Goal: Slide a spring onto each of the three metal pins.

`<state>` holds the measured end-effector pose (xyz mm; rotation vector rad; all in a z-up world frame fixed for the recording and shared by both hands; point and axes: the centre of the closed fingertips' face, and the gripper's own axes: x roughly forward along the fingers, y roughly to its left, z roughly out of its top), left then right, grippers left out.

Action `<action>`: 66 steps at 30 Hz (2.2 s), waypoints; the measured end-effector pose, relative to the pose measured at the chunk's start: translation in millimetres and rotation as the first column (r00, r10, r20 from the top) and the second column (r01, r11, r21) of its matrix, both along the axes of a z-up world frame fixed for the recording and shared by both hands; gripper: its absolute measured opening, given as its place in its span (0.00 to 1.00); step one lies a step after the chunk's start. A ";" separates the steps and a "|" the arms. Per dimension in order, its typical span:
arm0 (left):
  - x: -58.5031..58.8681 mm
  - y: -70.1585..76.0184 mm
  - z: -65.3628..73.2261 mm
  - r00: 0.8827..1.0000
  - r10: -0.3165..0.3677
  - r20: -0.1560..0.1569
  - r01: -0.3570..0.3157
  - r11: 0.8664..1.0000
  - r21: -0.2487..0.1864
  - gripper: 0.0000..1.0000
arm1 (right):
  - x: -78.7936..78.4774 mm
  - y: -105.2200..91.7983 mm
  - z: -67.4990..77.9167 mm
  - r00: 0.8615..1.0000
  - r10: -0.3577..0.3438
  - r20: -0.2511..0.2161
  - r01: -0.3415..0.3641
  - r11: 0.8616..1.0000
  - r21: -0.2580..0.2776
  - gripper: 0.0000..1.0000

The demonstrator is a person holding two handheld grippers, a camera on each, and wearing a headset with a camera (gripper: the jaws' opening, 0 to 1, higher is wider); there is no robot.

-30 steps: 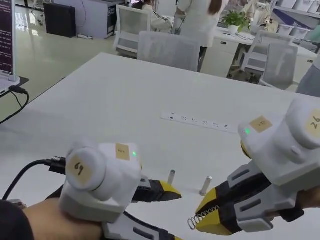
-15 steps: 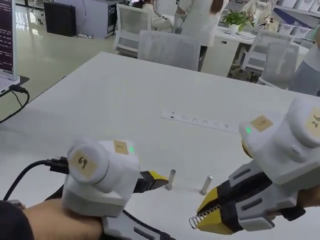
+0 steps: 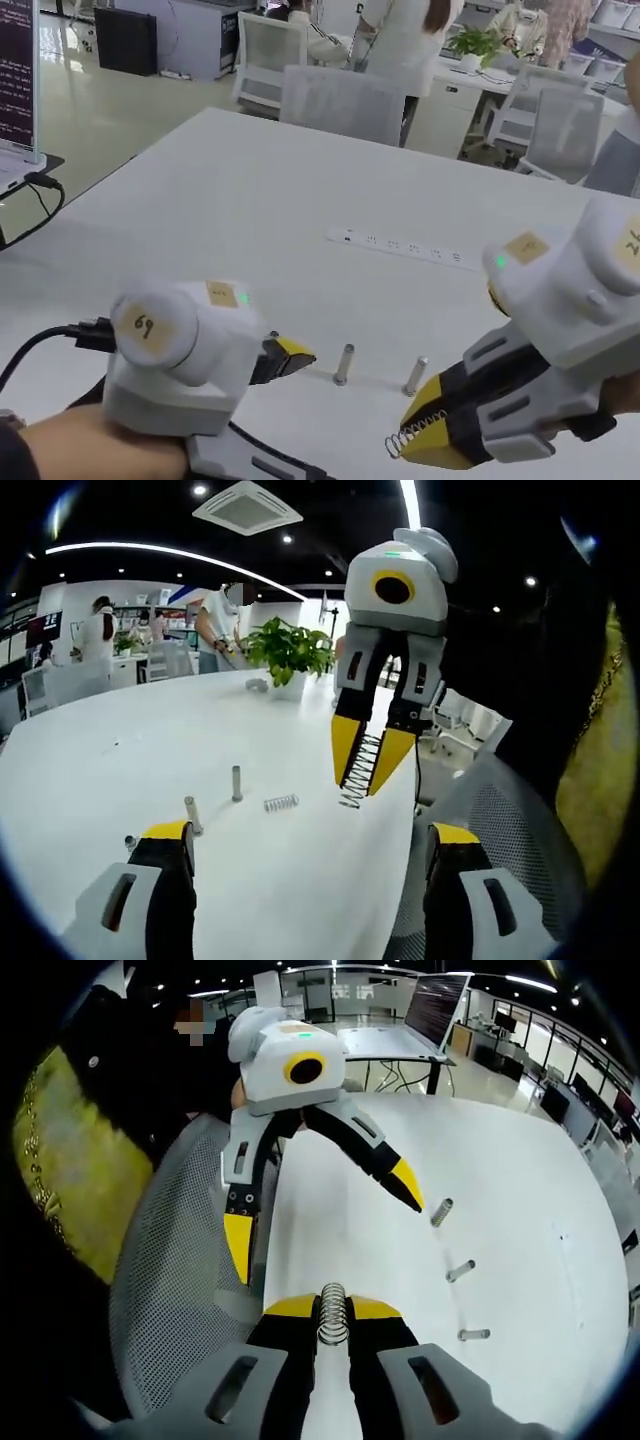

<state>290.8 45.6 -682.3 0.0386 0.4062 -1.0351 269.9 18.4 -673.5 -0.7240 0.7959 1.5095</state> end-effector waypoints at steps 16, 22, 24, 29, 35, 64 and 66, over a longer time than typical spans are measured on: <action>0.3 55.8 0.1 0.989 0.149 0.017 -0.150 0.988 0.024 0.93 | 19.3 1.8 1.0 1.000 0.005 0.016 -0.004 1.000 -0.021 0.08; -0.9 68.7 1.7 0.981 0.194 0.026 -0.195 0.981 0.021 0.92 | 34.0 2.6 5.3 1.000 0.000 0.030 0.001 0.999 -0.032 0.08; -0.5 72.0 2.2 0.978 0.206 0.025 -0.206 0.978 0.020 0.92 | 39.4 4.1 7.9 0.999 0.002 0.038 0.000 0.999 -0.034 0.08; 1.7 78.4 5.6 0.972 0.232 0.031 -0.232 0.973 0.006 0.92 | 51.5 8.9 11.0 0.999 0.004 0.054 -0.001 0.999 -0.046 0.08; 0.1 84.3 5.8 0.969 0.246 0.035 -0.247 0.969 0.011 0.91 | 65.8 15.4 13.3 0.998 0.017 0.068 -0.013 0.998 -0.066 0.08; 0.4 101.4 -2.4 0.956 0.290 0.046 -0.292 0.956 0.035 0.89 | 134.3 39.8 -21.4 0.987 0.118 0.106 -0.081 0.949 -0.304 0.08; 0.2 99.9 -3.0 0.957 0.286 0.048 -0.288 0.957 0.039 0.88 | 135.9 40.0 -25.4 0.987 0.125 0.103 -0.086 0.944 -0.319 0.08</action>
